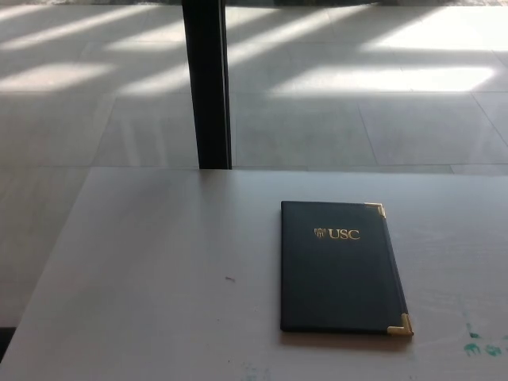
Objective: The robot uses its left hand to push the cover of the diary kept in the middle of the desk to close it
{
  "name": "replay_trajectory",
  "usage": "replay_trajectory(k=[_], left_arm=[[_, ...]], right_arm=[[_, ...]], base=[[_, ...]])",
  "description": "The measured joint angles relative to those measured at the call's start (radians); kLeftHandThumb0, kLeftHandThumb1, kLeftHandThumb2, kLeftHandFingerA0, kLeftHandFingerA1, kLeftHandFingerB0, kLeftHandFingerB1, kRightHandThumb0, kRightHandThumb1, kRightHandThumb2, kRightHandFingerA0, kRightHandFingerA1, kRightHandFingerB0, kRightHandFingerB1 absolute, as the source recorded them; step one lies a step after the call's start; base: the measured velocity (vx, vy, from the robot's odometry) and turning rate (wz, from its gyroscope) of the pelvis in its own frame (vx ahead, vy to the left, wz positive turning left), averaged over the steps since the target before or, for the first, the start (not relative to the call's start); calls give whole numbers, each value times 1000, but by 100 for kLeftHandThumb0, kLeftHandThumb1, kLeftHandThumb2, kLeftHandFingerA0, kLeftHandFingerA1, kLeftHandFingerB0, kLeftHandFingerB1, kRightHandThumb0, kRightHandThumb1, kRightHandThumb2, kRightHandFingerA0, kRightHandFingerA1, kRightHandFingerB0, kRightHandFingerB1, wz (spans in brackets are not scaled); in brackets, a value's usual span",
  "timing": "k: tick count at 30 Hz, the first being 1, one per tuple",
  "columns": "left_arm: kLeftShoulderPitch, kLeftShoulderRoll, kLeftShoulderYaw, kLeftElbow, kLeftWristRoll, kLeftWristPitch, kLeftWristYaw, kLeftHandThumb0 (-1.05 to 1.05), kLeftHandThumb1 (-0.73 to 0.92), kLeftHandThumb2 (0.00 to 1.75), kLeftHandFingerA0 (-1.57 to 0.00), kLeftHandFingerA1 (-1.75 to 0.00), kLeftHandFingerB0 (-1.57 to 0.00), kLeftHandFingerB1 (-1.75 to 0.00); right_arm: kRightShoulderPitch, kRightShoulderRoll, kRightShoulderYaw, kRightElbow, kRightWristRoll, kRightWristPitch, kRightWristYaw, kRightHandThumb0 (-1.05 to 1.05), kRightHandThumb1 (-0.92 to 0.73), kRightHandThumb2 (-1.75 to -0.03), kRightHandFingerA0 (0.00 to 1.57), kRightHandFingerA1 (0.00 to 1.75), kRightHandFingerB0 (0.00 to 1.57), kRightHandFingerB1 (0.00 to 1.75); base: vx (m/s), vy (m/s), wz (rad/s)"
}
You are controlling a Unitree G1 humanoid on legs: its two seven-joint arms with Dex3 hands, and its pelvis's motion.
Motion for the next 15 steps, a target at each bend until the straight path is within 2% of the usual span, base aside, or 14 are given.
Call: replay_trajectory(k=[2, 3, 5, 6, 8, 9, 10, 11, 15], left_arm=[[2, -1, -1, -6, 0, 0, -1, -80, 92, 71, -94, -142, -36, -42], [2, -1, -1, -7, 0, 0, -1, -82, 92, 73, -92, -141, -35, -42], [2, -1, -1, -8, 0, 0, -1, -82, 92, 74, -91, -140, -33, -41], [2, -1, -1, -8, 0, 1, -1, -82, 92, 76, -91, -144, -31, -41], [2, -2, 0, -8, -1, 1, -1, -81, 92, 73, -87, -146, -30, -40], [1, -3, 1, -7, -2, 1, -1, -80, 92, 73, -95, -141, -33, -41], [1, -4, 1, -7, -3, 1, -1, -81, 80, 119, -100, -126, -35, -54], [1, -5, 1, -7, -3, 1, -1, -82, 91, 74, -97, -147, -53, -50], [-5, -10, 2, -7, -7, 1, -2, -80, 92, 73, -96, -148, -53, -49]], right_arm=[[-1, -1, 0, 0, 1, 0, 0, -96, -66, -118, 97, 67, 63, 56], [-2, -1, 0, 0, 1, 0, 0, -99, -89, -68, 101, 64, 71, 51], [-3, -1, 0, -3, 1, 0, -1, -100, -89, -68, 101, 65, 71, 51], [-4, -2, 0, -4, 2, 1, -1, -96, -66, -117, 97, 67, 63, 55], [-7, -3, 0, -4, 2, 3, -2, -93, -67, -118, 97, 67, 63, 56], [-8, -5, 1, -4, 2, 3, -3, -94, -66, -118, 97, 67, 63, 55], [-9, -7, 1, -5, 2, 4, -4, -95, -66, -117, 96, 68, 62, 55], [-10, -8, 1, -6, 2, 4, -5, -100, -88, -67, 102, 63, 72, 50], [-16, -16, 1, -5, 2, 5, -9, -101, -89, -69, 103, 64, 72, 50]], base=[[0, 0, 0], [0, 0, 0], [0, 0, 0], [0, 0, 0], [0, 0, 0], [0, 0, 0], [0, 0, 0], [0, 0, 0], [0, 0, 0]])
